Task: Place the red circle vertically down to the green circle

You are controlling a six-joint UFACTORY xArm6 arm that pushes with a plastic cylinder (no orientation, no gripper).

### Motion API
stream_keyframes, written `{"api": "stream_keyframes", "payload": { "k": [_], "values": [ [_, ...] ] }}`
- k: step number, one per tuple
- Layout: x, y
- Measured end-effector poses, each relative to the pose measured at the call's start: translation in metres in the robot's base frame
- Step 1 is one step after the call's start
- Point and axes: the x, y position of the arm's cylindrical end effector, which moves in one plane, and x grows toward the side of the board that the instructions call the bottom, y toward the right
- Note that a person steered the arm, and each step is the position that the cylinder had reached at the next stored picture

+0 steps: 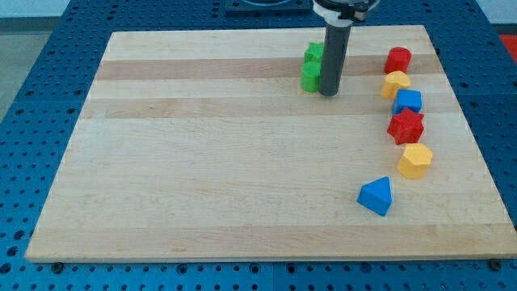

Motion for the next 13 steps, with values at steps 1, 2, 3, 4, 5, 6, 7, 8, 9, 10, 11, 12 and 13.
{"api": "stream_keyframes", "payload": {
  "k": [1,2,3,4,5,6,7,8,9,10,11,12,13],
  "values": [
    [-0.005,0.023],
    [-0.005,0.024],
    [-0.029,0.041],
    [-0.036,0.043],
    [-0.065,0.054],
    [-0.093,0.058],
    [-0.136,0.068],
    [-0.146,0.068],
    [-0.165,0.085],
    [-0.165,0.088],
    [-0.164,0.118],
    [-0.164,0.129],
    [-0.156,0.174]
  ]
}}
